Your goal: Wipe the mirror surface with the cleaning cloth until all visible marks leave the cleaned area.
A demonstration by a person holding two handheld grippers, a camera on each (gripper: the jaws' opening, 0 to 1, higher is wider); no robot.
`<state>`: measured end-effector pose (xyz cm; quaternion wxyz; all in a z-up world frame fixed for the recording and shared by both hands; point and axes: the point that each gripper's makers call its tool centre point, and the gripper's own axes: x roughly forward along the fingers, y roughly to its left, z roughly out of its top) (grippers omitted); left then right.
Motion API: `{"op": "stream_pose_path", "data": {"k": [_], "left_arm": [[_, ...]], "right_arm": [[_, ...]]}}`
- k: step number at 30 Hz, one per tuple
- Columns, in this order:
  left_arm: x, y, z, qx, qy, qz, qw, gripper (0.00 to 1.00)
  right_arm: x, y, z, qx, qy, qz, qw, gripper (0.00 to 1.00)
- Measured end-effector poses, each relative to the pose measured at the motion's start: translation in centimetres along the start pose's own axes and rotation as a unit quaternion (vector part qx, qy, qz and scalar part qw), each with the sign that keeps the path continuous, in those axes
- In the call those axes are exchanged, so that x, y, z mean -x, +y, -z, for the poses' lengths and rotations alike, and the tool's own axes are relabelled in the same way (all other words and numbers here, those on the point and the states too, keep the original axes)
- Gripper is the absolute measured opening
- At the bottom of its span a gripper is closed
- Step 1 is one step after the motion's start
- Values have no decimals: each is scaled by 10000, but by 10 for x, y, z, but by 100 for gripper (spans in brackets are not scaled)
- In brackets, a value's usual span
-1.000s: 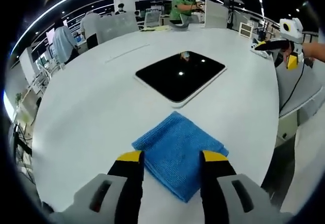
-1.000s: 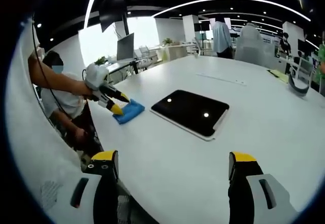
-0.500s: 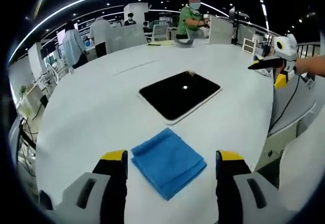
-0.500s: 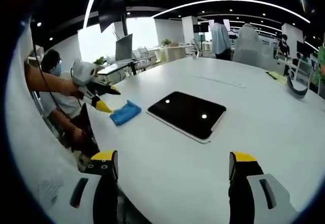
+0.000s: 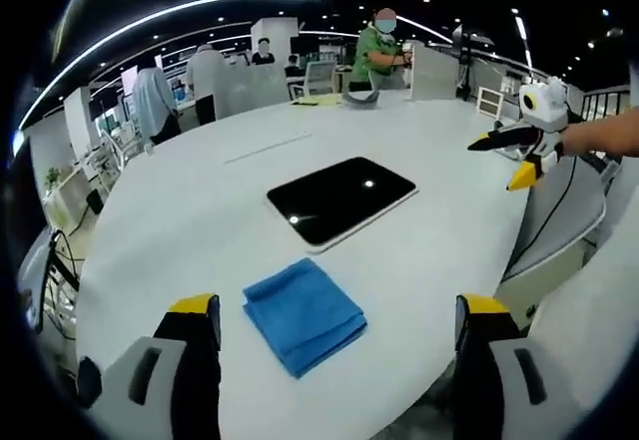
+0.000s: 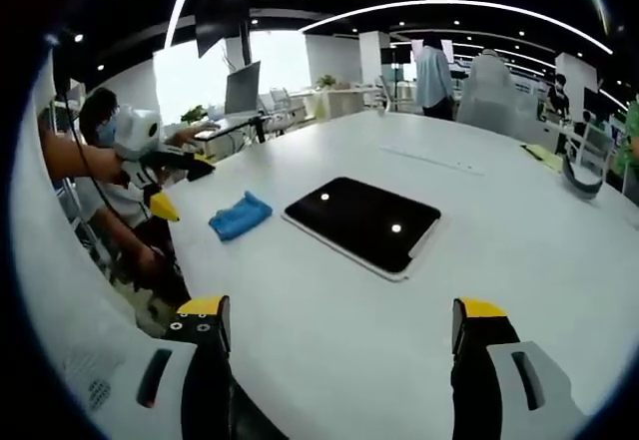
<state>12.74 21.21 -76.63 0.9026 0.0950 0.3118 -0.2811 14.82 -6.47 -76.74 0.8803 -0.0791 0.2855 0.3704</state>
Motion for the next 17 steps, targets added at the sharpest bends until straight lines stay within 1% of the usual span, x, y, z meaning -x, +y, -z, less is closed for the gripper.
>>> {"op": "stream_pose_path", "data": {"k": [1, 5, 12, 17], "left_arm": [[1, -1, 0, 58, 11, 22, 10000, 99], [3, -3, -2, 10, 8, 6, 10000, 99], [2, -6, -3, 40, 1, 13, 10000, 99], [1, -6, 1, 54, 47, 12, 10000, 99]], "right_arm": [[0, -1, 1, -5, 1, 4, 10000, 92], [1, -2, 1, -15, -15, 34, 10000, 92], [3, -3, 2, -23, -28, 44, 10000, 92], [4, -3, 2, -31, -32, 44, 10000, 92]]}}
